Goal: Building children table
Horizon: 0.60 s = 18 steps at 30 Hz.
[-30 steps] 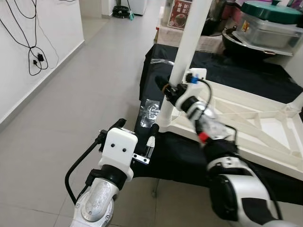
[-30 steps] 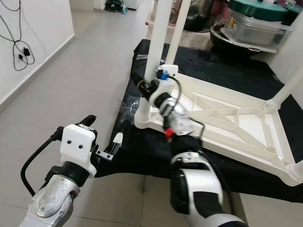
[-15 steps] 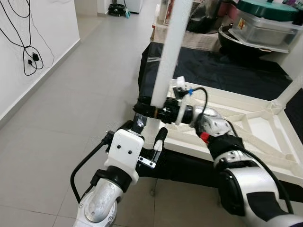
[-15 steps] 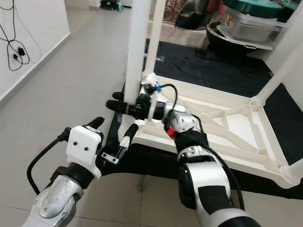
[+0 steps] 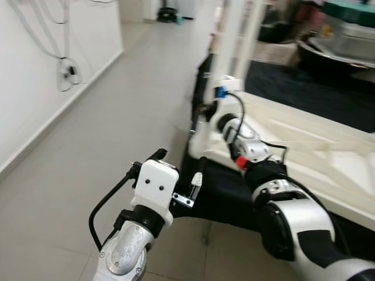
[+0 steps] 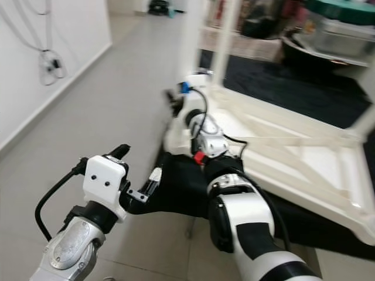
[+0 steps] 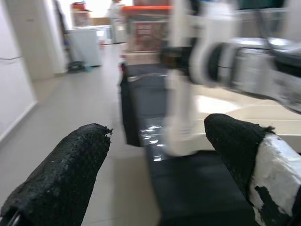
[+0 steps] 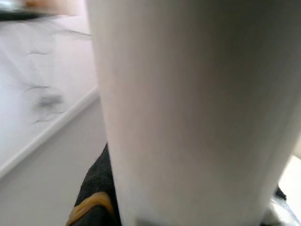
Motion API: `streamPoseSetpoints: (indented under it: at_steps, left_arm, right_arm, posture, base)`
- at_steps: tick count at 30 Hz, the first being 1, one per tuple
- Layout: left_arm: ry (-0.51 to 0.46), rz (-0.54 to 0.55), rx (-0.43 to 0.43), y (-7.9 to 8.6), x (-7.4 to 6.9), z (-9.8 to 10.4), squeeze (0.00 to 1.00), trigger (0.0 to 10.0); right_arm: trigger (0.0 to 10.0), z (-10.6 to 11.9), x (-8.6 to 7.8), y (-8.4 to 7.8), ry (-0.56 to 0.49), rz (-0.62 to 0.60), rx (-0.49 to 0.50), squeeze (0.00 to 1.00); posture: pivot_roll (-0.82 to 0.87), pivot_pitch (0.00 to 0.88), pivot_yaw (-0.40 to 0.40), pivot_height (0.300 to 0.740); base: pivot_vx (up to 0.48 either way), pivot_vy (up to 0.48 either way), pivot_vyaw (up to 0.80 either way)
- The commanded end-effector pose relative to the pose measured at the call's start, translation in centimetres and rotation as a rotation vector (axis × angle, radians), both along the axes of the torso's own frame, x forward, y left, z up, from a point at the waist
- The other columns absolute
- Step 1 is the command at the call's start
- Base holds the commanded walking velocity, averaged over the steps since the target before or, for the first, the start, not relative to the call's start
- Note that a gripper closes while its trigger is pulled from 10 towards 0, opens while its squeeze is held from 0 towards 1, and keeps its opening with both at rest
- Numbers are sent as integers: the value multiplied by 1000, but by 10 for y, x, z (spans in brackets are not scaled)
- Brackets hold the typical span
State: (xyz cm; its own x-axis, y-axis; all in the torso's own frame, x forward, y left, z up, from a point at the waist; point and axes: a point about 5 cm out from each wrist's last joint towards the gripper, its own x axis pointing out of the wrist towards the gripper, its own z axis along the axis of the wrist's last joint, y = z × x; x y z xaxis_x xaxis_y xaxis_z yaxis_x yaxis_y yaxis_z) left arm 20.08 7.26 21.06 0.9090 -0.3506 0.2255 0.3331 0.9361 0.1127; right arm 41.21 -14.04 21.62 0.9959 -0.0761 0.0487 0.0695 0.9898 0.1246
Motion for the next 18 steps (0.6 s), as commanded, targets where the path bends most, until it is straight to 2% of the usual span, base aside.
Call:
streamPoseSetpoints:
  at_steps: [1, 2, 3, 4, 5, 6, 7, 8, 9, 12, 14, 15, 16, 18]
  left_arm:
    - [11, -4, 4, -1, 0, -2, 0, 10000]
    - [11, -4, 4, -1, 0, -2, 0, 10000]
    - [9, 3, 6, 0, 0, -2, 0, 10000]
    - [8, 8, 7, 1, 0, -2, 0, 10000]
    - [8, 8, 7, 1, 0, -2, 0, 10000]
    - [8, 12, 7, 2, 1, -2, 0, 10000]
    - [9, 12, 9, 2, 1, -2, 0, 10000]
    - [9, 12, 9, 2, 1, -2, 0, 10000]
    - [9, 11, 10, 2, 1, -2, 0, 10000]
    - [9, 13, 10, 2, 0, -2, 0, 10000]
    - [9, 16, 9, 3, 0, -3, 0, 10000]
    - [8, 17, 12, 3, 0, -3, 0, 10000]
    - [8, 17, 14, 3, 0, -3, 0, 10000]
    - [7, 17, 15, 3, 0, -3, 0, 10000]
  right_arm:
    - [0, -35, -13, -30, 151, -263, 39, 0]
    - [0, -35, -13, -30, 151, -263, 39, 0]
    - [0, -38, -16, -22, 160, -268, 51, 0]
    - [0, -35, -16, -9, 133, -211, 73, 0]
    - [0, -35, -16, -9, 133, -211, 73, 0]
    - [9765, -28, -14, 7, 83, -132, 93, 0]
    - [10000, -14, -12, 26, -14, -22, 100, 0]
    - [10000, -14, -12, 26, -14, -22, 100, 0]
    - [10000, -9, -11, 31, -48, -6, 86, 1000]
    - [10000, 7, -8, 31, -157, 92, 32, 1000]
    - [10000, 11, -7, 29, -171, 126, 31, 1000]
    - [10000, 15, -7, 29, -189, 221, 43, 0]
    - [10000, 17, -7, 30, -203, 288, 52, 0]
    - [10000, 19, -8, 31, -213, 332, 58, 0]
  posture:
    - [145, 106, -128, 740]
    - [145, 106, -128, 740]
    - [146, 106, -128, 740]
    - [141, 108, -126, 740]
    - [141, 108, -126, 740]
    - [141, 108, -126, 740]
    - [141, 107, -126, 740]
    - [141, 107, -126, 740]
    - [141, 107, -126, 740]
    - [143, 99, -129, 740]
    - [144, 98, -128, 740]
    - [146, 92, -127, 740]
    - [146, 92, -127, 740]
    - [146, 92, -127, 740]
  base:
    - [0, 0, 0]
    - [0, 0, 0]
    - [0, 0, 0]
    - [0, 0, 0]
    - [0, 0, 0]
    - [0, 0, 0]
    - [0, 0, 0]
    - [0, 0, 0]
    - [0, 0, 0]
    - [0, 0, 0]
    - [0, 0, 0]
    - [0, 0, 0]
    - [0, 0, 0]
    - [0, 0, 0]
